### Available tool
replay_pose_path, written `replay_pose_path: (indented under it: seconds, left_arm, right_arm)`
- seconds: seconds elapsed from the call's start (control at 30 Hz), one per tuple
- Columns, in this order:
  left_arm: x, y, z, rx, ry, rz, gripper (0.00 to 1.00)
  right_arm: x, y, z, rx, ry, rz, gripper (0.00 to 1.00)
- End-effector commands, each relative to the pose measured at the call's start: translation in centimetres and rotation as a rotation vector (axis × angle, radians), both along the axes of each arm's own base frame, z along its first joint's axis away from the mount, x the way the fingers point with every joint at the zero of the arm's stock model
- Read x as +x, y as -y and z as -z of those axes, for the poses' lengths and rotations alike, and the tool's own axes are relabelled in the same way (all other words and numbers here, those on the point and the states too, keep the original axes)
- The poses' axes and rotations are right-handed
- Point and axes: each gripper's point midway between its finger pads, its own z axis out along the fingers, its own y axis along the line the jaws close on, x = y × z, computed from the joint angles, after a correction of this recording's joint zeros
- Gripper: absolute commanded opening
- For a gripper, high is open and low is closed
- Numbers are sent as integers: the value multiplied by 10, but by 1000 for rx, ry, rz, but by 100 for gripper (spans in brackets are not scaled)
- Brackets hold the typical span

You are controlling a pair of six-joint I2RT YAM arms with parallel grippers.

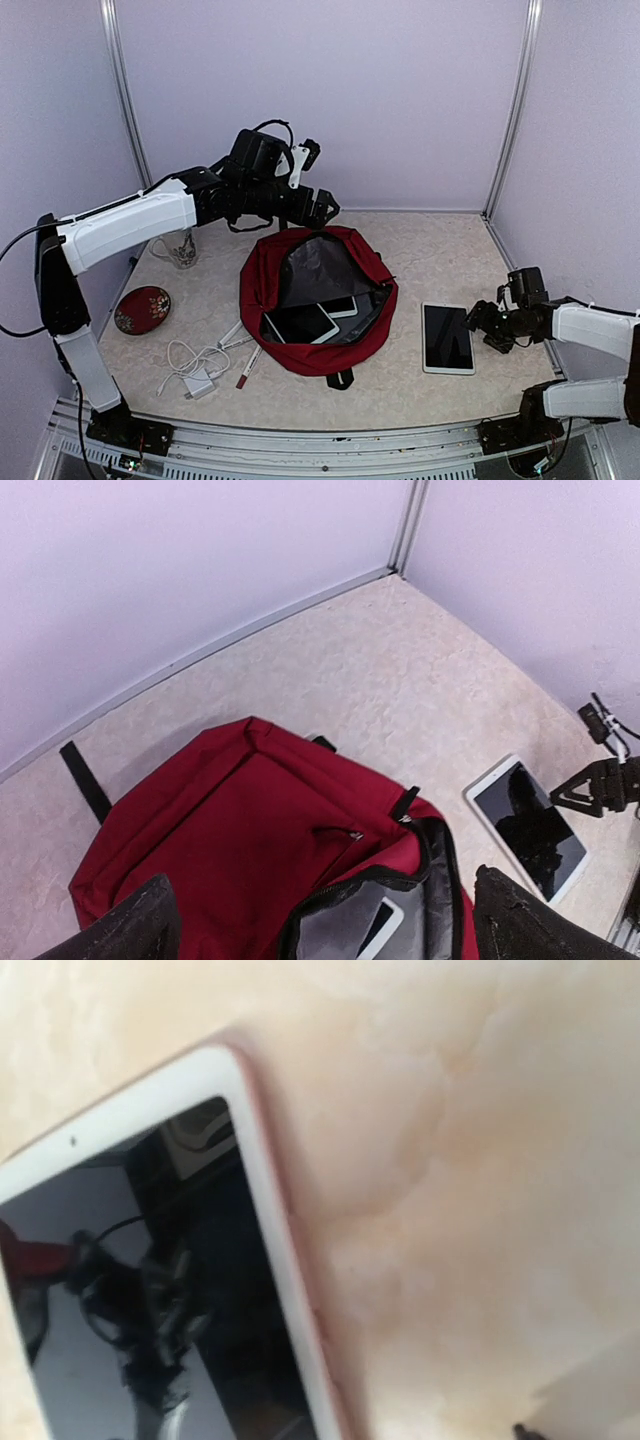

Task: Pack the student bag
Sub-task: Place the largest pocket of the bag in the student bag, then pick up the iPad from the corner of the board.

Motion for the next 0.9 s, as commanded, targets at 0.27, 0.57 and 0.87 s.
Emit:
replay_pose_path:
  seconds: [0.27,0.57,0.87]
  left_arm:
    - [-110,138,43,-241,-307,381,75]
    - [-136,226,181,-168,-557,354,49]
    - [-135,211,267,-65,-684,224,48]
  right_arm:
    - [9,-31,2,166,61,-181,76]
    - [4,-40,1,215,55,-236,74]
    - [-4,-59,-8,298,60,-351,76]
